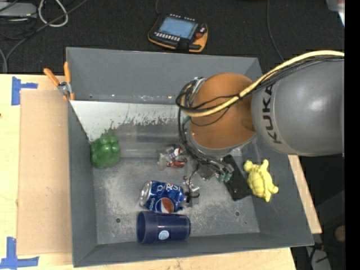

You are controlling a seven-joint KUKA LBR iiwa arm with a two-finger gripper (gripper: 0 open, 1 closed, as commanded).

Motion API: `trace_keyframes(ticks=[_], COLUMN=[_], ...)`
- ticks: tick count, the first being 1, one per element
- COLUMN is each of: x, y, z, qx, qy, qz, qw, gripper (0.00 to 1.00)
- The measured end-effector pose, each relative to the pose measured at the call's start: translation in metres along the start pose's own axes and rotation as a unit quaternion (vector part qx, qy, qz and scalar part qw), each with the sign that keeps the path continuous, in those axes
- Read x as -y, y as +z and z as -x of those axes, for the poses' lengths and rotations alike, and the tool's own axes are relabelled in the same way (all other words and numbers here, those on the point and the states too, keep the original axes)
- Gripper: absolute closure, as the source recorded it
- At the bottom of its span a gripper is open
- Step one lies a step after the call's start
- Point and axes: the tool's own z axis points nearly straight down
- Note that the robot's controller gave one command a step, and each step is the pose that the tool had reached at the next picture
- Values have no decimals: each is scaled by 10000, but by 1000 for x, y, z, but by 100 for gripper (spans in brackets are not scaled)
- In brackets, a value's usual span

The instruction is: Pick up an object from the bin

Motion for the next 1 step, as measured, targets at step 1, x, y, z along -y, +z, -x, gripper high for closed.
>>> trace_keyframes(ticks=[1], x=[-25], y=[-6], z=[14], qx=[-28], qy=[108], qz=[11], qw=[9999], gripper=[0])
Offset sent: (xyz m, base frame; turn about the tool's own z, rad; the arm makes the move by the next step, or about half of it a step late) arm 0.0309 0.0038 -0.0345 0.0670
